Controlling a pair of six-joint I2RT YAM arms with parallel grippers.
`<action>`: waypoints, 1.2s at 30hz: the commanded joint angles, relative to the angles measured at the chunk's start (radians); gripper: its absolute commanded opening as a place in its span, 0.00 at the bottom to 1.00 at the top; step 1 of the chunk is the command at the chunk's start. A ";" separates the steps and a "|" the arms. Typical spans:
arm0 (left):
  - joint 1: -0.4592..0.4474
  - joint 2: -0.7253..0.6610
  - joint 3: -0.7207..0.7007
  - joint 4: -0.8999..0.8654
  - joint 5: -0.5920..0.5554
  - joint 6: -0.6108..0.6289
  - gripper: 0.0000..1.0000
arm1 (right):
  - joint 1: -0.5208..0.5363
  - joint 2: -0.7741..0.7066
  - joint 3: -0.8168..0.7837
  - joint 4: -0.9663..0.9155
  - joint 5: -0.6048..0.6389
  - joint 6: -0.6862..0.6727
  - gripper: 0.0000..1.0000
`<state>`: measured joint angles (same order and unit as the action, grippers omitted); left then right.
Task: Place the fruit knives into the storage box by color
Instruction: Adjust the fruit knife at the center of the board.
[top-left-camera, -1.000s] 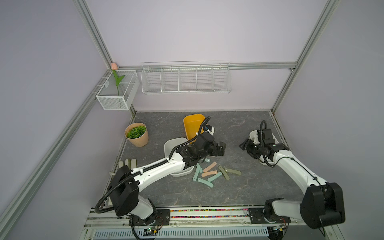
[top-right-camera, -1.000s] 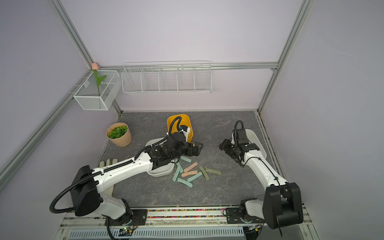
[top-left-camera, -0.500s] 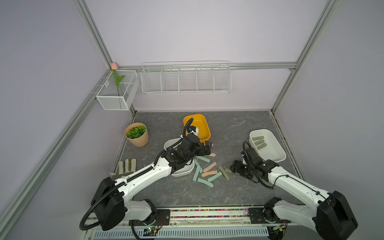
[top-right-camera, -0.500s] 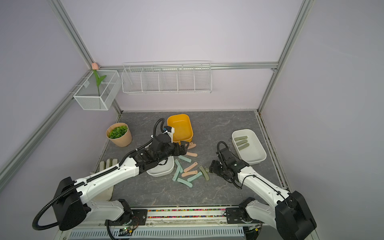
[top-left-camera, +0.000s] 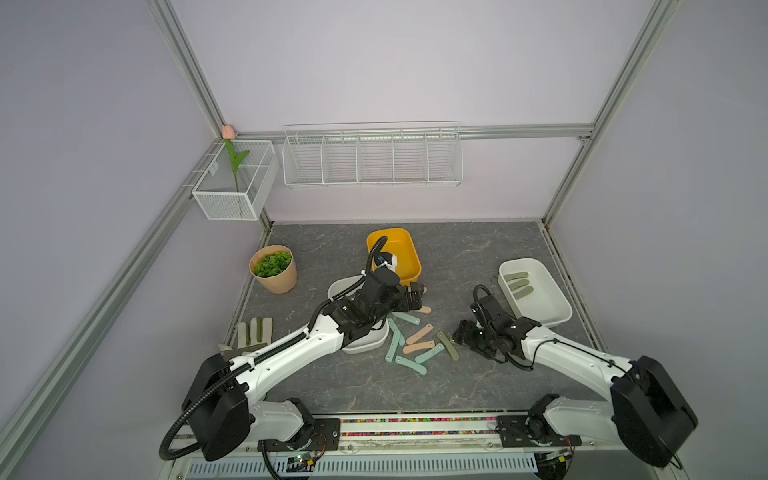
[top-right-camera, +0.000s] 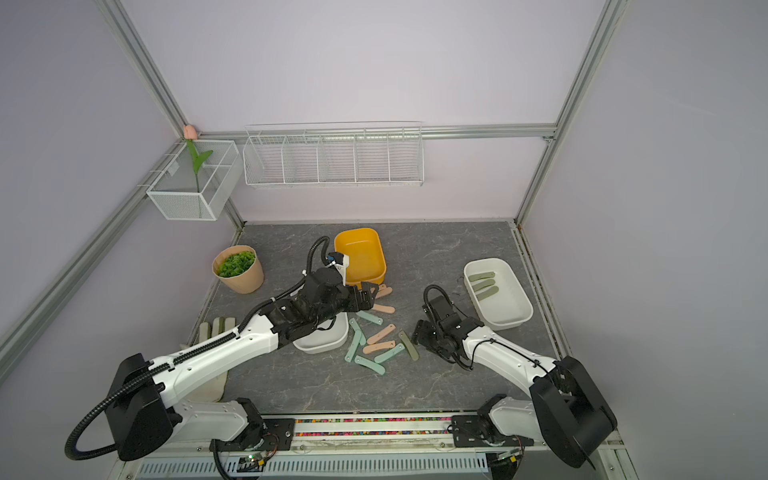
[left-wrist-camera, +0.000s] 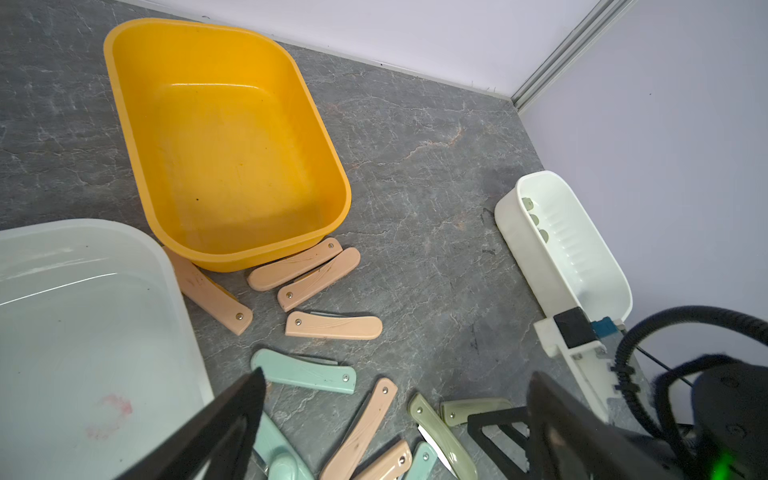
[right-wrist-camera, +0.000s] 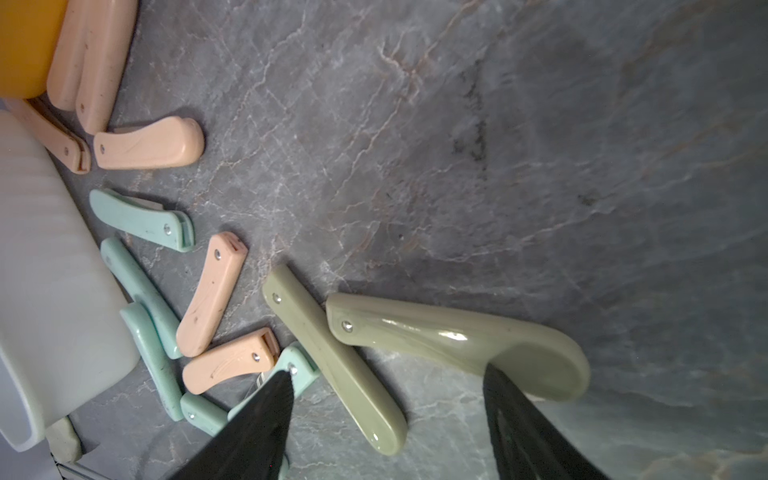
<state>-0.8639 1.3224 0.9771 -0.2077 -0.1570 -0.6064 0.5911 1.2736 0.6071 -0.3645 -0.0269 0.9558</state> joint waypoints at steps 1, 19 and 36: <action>0.004 0.007 0.002 0.008 0.002 -0.007 0.99 | 0.007 0.028 -0.015 0.030 -0.003 0.032 0.76; 0.004 0.012 0.012 0.018 0.006 -0.009 0.99 | -0.032 0.244 0.110 0.064 0.022 -0.028 0.78; 0.002 -0.006 0.015 0.020 0.008 -0.008 0.99 | -0.132 0.307 0.240 -0.005 0.014 -0.173 0.76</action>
<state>-0.8639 1.3323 0.9771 -0.1997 -0.1524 -0.6064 0.4541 1.6154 0.8680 -0.3042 -0.0227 0.8200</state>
